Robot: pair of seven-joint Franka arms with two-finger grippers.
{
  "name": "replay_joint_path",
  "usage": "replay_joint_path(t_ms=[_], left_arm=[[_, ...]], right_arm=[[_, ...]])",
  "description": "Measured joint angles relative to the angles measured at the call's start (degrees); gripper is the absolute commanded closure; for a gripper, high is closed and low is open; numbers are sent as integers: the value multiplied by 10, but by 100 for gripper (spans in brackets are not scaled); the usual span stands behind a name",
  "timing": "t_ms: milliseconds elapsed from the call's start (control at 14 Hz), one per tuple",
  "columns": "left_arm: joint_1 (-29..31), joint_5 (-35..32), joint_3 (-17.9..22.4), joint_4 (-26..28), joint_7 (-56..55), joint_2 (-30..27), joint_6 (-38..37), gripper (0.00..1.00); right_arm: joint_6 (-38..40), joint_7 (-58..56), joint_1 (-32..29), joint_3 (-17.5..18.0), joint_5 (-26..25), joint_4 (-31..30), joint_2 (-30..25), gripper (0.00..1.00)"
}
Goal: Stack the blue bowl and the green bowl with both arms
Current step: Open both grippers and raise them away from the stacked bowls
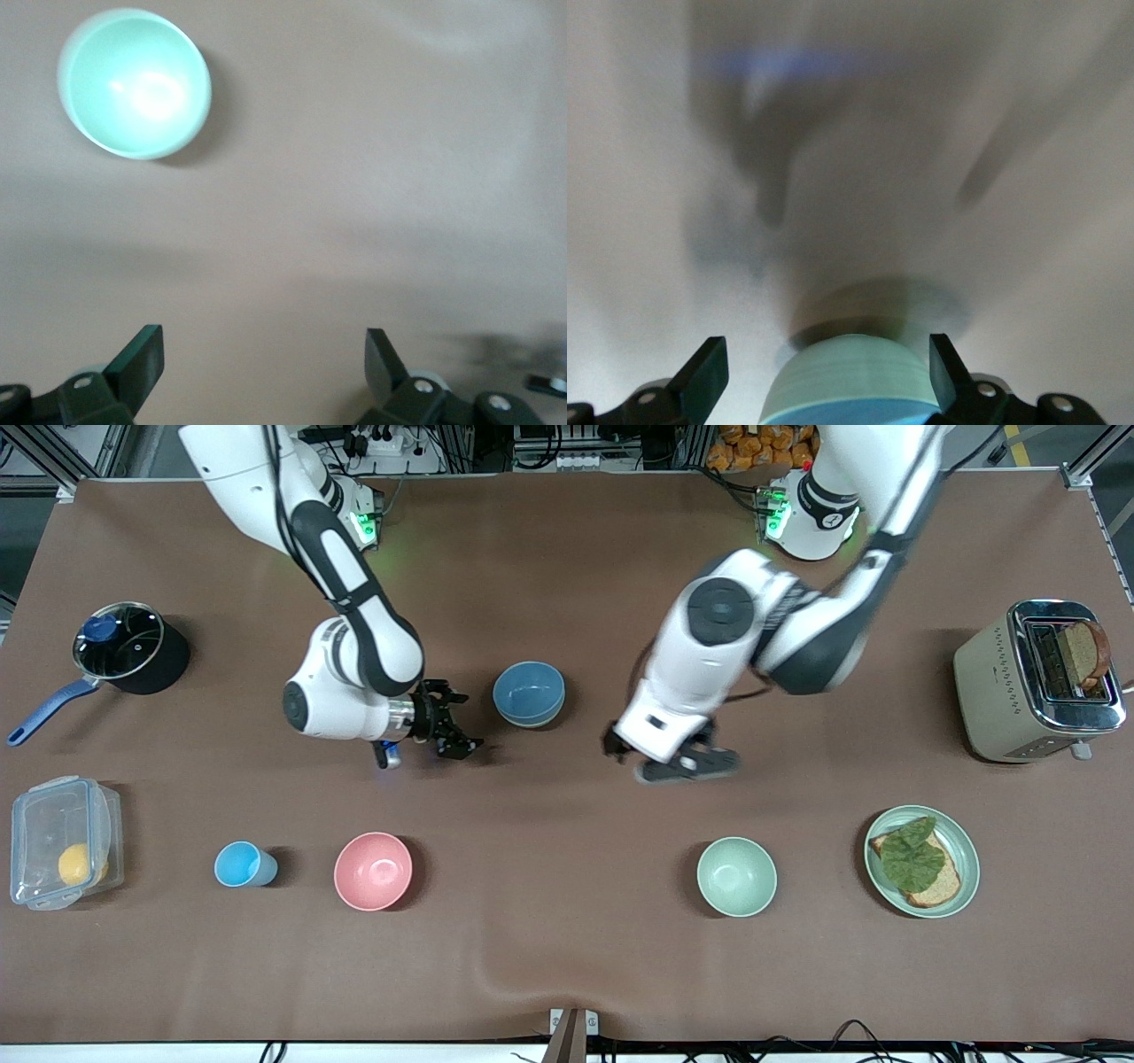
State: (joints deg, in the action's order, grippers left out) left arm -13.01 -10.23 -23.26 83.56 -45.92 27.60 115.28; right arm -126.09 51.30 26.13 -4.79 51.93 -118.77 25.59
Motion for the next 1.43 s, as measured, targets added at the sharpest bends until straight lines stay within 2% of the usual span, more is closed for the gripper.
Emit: replay_joint_path(t_ms=[429, 714, 929, 1143, 1286, 1429], left_arm=[[119, 0, -1, -24, 124, -63, -33, 0], [167, 0, 4, -24, 191, -93, -64, 0], [148, 10, 58, -16, 262, -125, -126, 0], [101, 37, 131, 56, 299, -205, -148, 0], [80, 38, 153, 118, 322, -262, -165, 0], [77, 38, 156, 144, 353, -293, -197, 0]], right_arm=[[168, -24, -111, -9, -140, 29, -61, 0], [245, -115, -183, -11, -223, 47, -103, 0], [275, -143, -206, -12, -293, 79, -128, 0], [317, -201, -231, -12, -343, 130, -147, 0], [330, -271, -256, -13, -360, 159, -160, 0], [333, -331, -269, -14, -395, 174, -185, 0]])
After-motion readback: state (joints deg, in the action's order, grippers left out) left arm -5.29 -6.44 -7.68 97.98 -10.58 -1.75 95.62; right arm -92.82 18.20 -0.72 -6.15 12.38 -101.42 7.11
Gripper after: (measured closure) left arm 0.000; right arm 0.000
